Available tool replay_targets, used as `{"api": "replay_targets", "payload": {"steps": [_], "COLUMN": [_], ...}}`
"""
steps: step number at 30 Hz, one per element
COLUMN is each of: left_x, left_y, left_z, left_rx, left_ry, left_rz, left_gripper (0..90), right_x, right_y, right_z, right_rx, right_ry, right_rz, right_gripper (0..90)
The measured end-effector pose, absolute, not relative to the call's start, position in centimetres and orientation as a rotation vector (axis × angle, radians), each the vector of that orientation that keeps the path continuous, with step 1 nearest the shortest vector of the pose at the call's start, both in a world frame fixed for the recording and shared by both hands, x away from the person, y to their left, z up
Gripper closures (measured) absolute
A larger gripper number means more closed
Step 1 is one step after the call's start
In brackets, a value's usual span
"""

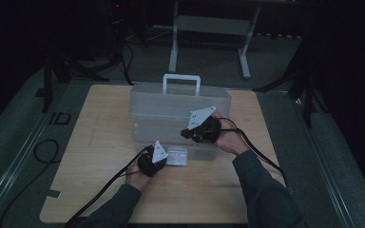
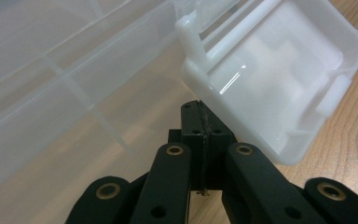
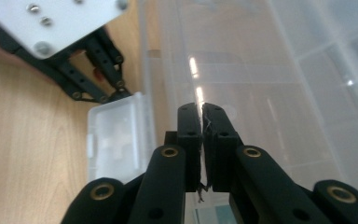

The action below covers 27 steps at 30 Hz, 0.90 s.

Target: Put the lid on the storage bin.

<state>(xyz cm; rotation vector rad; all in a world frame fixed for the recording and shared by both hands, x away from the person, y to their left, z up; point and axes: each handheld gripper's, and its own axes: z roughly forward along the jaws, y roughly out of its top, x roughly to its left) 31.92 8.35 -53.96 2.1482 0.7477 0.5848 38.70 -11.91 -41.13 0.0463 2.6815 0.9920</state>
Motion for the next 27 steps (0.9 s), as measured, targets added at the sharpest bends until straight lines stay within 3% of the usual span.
{"api": "replay_targets", "payload": {"steps": [3, 5, 27], "left_x": [31.9, 31.8, 29.8], "left_y": [8.3, 8.3, 9.1], "left_z": [-53.9, -53.9, -53.3], "left_rx": [2.147, 2.147, 2.161], "left_ry": [0.747, 0.745, 0.738], "left_rz": [0.592, 0.599, 0.61], "left_gripper": [90.0, 90.0, 90.0], "right_x": [38.3, 37.8, 34.0], "right_y": [-12.8, -13.1, -14.3], "right_z": [-39.7, -39.0, -39.1], "right_rx": [-0.038, -0.108, -0.053], "right_ry": [2.717, 2.764, 2.712], "right_rz": [1.132, 1.115, 1.062], "right_gripper": [68.5, 66.0, 57.1]}}
